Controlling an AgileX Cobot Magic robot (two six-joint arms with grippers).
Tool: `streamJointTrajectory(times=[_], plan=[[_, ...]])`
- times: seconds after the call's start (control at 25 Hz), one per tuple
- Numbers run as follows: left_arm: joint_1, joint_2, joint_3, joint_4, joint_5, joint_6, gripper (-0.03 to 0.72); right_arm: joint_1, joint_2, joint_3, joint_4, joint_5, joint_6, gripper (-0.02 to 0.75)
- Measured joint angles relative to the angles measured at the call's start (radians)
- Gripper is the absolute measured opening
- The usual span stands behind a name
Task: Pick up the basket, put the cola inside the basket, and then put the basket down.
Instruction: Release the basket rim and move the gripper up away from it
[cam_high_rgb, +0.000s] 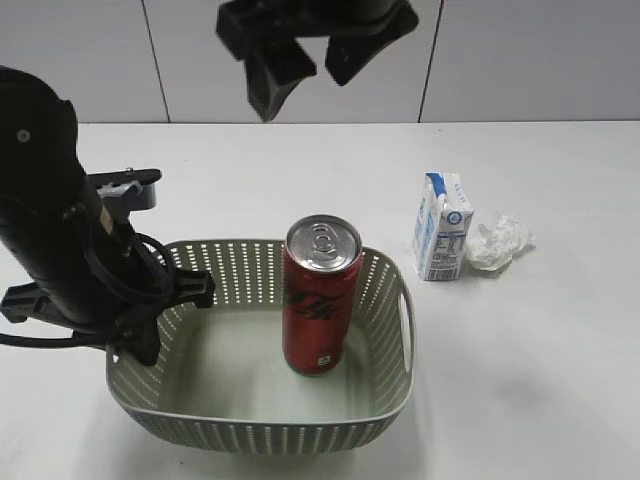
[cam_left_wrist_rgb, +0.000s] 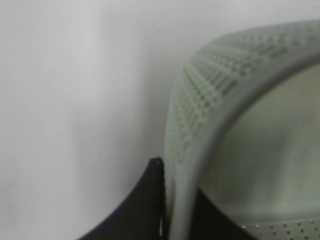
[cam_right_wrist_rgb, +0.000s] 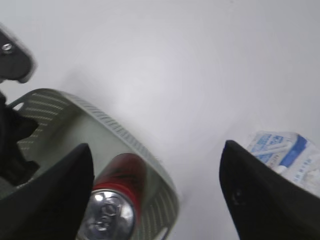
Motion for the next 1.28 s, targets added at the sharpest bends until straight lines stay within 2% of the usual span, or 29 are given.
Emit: streamJointTrajectory(times=[0.2, 0.32, 0.52, 0.6, 0.68, 0.92, 1.28], plan=[[0.000, 0.000, -0.045, 0.000, 0.039, 0.000, 0.000, -0.209, -0.065, 0.002, 0.030, 0.000, 0.001, 0.599], [0.000, 0.000, -0.074, -0.002, 0.055, 0.000, 0.000, -0.331, -0.128, 0.057, 0.032, 0.000, -0.007, 0.596], [0.014, 0.000, -0.114, -0.006, 0.086, 0.004, 0.000, -0.525, -0.270, 0.301, 0.031, -0.002, -0.054, 0.594], [0.037, 0.000, -0.134, -0.006, 0.109, 0.016, 0.000, -0.576, -0.342, 0.413, 0.029, -0.017, -0.072, 0.595], [0.067, 0.000, -0.159, -0.006, 0.129, 0.028, 0.000, -0.601, -0.433, 0.531, 0.029, -0.049, -0.086, 0.595], [0.170, 0.029, -0.268, -0.029, 0.208, 0.098, 0.000, -0.606, -0.677, 0.811, 0.028, -0.133, -0.098, 0.595], [0.205, 0.215, -0.551, -0.031, 0.305, 0.125, 0.000, -0.606, -1.053, 1.110, 0.028, -0.173, -0.099, 0.595]])
